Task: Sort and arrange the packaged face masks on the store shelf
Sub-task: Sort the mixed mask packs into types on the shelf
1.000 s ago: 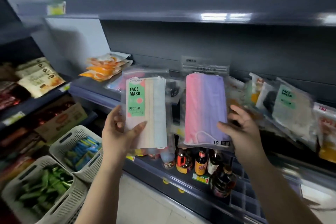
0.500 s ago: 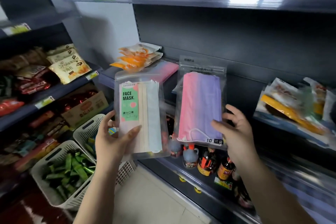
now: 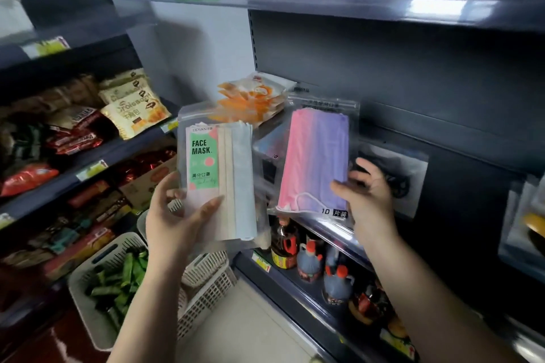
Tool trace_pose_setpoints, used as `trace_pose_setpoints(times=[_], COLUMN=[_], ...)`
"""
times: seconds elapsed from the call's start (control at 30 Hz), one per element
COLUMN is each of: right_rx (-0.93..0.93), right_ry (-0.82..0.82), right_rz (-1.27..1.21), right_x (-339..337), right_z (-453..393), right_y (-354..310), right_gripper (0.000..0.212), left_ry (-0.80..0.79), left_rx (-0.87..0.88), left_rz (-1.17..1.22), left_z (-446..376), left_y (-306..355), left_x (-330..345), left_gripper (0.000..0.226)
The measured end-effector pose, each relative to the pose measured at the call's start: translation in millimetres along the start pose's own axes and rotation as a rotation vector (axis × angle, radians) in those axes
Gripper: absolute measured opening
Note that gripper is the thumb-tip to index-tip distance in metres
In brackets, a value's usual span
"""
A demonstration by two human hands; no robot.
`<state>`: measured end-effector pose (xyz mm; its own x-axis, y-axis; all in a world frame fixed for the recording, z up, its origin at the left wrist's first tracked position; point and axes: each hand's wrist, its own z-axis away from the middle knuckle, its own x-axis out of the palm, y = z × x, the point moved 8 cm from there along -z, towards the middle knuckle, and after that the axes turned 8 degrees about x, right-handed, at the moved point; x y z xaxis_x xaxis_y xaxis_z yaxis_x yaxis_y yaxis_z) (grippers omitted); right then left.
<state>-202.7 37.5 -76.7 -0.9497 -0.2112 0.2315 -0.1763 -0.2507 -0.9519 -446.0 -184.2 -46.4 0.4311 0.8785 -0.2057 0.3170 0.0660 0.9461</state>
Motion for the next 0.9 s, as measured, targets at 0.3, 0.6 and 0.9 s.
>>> trace_pose_setpoints(times=[0.3, 0.6, 0.9], right_rx=[-0.027, -0.022, 0.053], right_ry=[0.066, 0.215, 0.39], right_rz=[0.016, 0.113, 0.277], right_x=[35.3, 55.3, 79.4], right_z=[-57.9, -84.8, -98.1], right_y=[0.7, 4.0, 12.5], right_gripper=[0.062, 0.058, 0.062], left_ry=[-0.027, -0.132, -0.292], left_rx=[0.034, 0.042, 0.144], left_rz=[0.013, 0.03, -0.009], left_z=[-63.5, -123.3, -190.0], left_y=[-16.9, -35.0, -27.1], left_x=[26.9, 38.6, 55.6], left_gripper=[0.077, 0.078, 0.075])
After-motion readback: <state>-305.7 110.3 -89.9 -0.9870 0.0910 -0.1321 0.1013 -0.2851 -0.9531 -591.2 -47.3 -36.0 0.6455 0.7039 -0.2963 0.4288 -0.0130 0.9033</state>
